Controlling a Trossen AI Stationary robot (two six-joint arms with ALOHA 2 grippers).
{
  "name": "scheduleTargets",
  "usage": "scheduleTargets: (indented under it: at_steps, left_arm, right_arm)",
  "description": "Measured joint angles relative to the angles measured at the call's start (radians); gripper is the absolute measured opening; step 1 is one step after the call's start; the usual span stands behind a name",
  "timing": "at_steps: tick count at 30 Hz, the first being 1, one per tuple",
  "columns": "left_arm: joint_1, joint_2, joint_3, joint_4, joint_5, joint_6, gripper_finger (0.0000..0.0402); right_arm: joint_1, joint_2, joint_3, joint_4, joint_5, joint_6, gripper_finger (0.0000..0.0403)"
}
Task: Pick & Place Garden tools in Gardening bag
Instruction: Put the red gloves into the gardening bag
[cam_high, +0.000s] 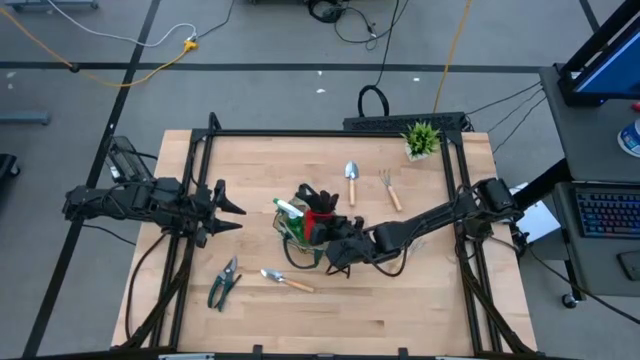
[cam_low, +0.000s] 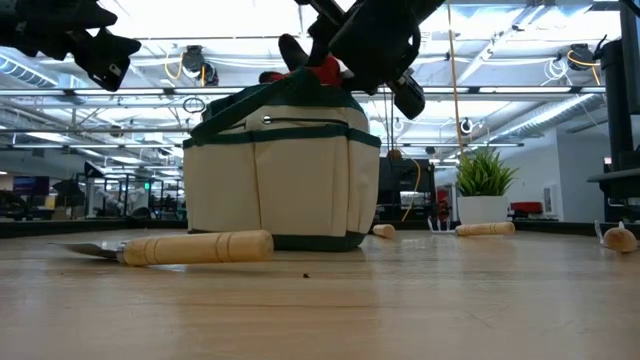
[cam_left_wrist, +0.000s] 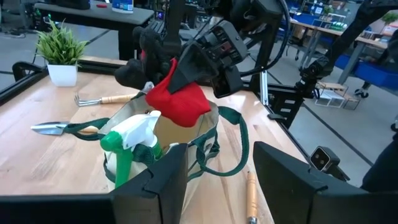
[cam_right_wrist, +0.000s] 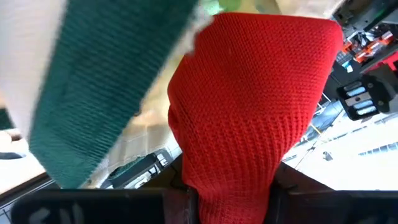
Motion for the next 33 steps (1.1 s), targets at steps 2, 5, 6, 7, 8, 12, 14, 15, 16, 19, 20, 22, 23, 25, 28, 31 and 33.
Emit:
scheduleTargets:
  at_steps: [2,5,6,7,8,12,14,15,16,19,20,22,23,25,28,31,33]
  left_arm:
    - [0.000,0.000,0.000,0.000,0.000,0.000,0.0186]
    - [0.000,0.000,0.000,0.000,0.000,0.002,0.0186]
    - [0.000,0.000,0.000,0.000,0.000,0.002,0.0186]
    - [0.000,0.000,0.000,0.000,0.000,0.002,0.0186]
    - [0.000,0.000,0.000,0.000,0.000,0.002,0.0186]
    - [0.000,0.000,0.000,0.000,0.001,0.002,0.0186]
    - [0.000,0.000,0.000,0.000,0.001,0.002,0.0186]
    - [0.000,0.000,0.000,0.000,0.001,0.002,0.0186]
    - [0.000,0.000,0.000,0.000,0.001,0.002,0.0186]
    - [0.000,0.000,0.000,0.000,0.001,0.002,0.0186]
    - [0.000,0.000,0.000,0.000,0.001,0.002,0.0186]
    - [0.000,0.000,0.000,0.000,0.001,0.002,0.0186]
    - [0.000,0.000,0.000,0.000,0.001,0.001,0.0186]
    - [0.000,0.000,0.000,0.000,0.001,0.001,0.0186]
    - [0.000,0.000,0.000,0.000,0.001,0.001,0.0186]
    - [0.000,0.000,0.000,0.000,0.001,0.001,0.0186]
    - [0.000,0.000,0.000,0.000,0.001,0.001,0.0186]
  right_arm:
    - [0.000,0.000,0.000,-0.013,0.000,0.000,0.0084]
    - [0.000,0.000,0.000,-0.024,0.000,0.000,0.0084]
    - [0.000,0.000,0.000,-0.030,0.000,0.000,0.0084]
    - [0.000,0.000,0.000,-0.036,-0.001,0.000,0.0084]
    - [0.000,0.000,0.000,-0.040,-0.002,0.000,0.0084]
    - [0.000,0.000,0.000,-0.043,-0.003,0.001,0.0087]
    - [0.000,0.000,0.000,-0.043,-0.004,0.012,0.0094]
    - [0.000,0.000,0.000,-0.043,-0.004,0.018,0.0097]
    - [0.000,0.000,0.000,-0.043,-0.004,0.022,0.0102]
    - [0.000,0.000,0.000,-0.043,-0.006,0.023,0.0113]
    - [0.000,0.000,0.000,-0.043,-0.006,0.023,0.0116]
    - [0.000,0.000,0.000,-0.043,-0.007,0.025,0.0119]
    - [0.000,0.000,0.000,-0.043,-0.007,0.025,0.0120]
    - [0.000,0.000,0.000,-0.043,-0.008,0.026,0.0119]
    - [0.000,0.000,0.000,-0.043,-0.011,0.027,0.0119]
    - [0.000,0.000,0.000,-0.043,-0.035,0.044,0.0123]
    - [0.000,0.000,0.000,-0.042,-0.035,0.052,0.0128]
